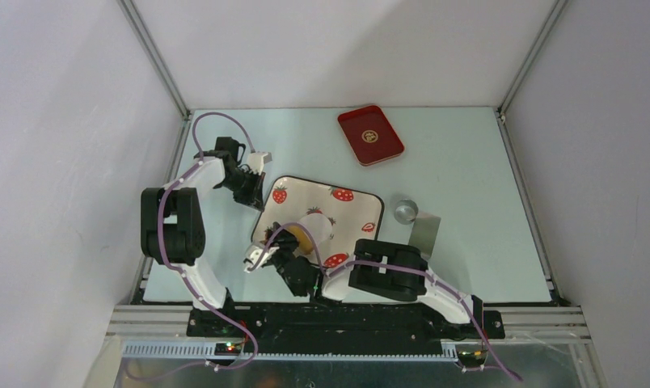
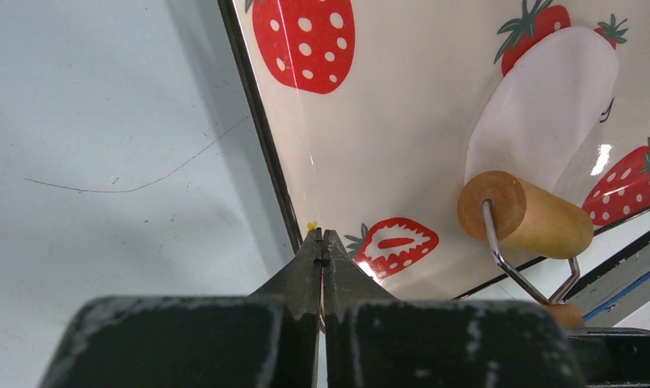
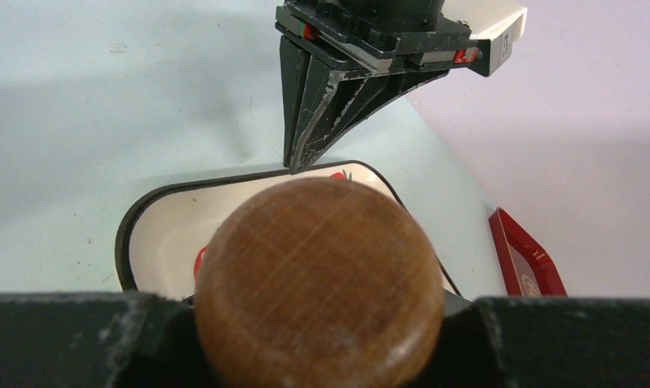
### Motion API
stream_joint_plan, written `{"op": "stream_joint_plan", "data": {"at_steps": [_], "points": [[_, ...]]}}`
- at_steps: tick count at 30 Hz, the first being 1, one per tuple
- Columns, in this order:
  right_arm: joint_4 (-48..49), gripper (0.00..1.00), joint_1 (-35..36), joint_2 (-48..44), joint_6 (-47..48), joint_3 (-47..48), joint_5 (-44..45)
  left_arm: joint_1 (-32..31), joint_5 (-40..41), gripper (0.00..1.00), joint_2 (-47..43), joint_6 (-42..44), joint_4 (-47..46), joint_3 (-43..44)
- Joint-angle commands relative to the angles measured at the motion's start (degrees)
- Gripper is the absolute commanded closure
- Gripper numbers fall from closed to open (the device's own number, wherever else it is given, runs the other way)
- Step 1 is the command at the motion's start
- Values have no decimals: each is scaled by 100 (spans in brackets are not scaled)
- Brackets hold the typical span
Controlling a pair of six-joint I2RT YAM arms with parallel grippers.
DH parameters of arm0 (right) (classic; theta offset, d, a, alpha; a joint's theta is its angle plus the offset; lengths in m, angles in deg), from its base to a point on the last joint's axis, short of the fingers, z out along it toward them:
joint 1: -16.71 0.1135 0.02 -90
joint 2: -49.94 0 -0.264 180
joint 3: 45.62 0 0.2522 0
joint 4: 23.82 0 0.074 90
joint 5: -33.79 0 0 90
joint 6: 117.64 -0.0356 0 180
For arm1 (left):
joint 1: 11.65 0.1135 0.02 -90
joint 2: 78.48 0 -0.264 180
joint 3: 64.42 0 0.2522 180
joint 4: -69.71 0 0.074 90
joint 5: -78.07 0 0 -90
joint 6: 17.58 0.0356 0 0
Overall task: Roll out the dumpling wrappers from the dough
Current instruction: Flatten out the dough on the work surface.
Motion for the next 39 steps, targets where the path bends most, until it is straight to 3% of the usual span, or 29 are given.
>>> {"op": "stream_joint_plan", "data": {"at_steps": [1, 7, 12, 20, 26, 35, 39], "points": [[316, 100, 84, 184, -71, 23, 0, 34, -133, 100, -297, -42, -10, 37], [1033, 100, 189, 168, 669, 23, -274, 34, -121, 100, -292, -44, -13, 33], [1226, 100, 98, -379, 1024, 19, -371, 34, -105, 100, -290, -41, -9, 23], [914, 100, -482, -1557, 1300, -18, -247, 34, -109, 100, -313, -38, -14, 34], [-249, 100, -1077, -2314, 212, -384, 24, 34, -140, 100, -317, -45, -7, 37], [-3127, 100, -1644, -2699, -2027, -527, 51, 34, -201, 100, -323, -45, -11, 45], [-3736, 100, -1769, -2644, -2615, -493, 211, 34, -217, 100, -296, -42, -14, 58]]}}
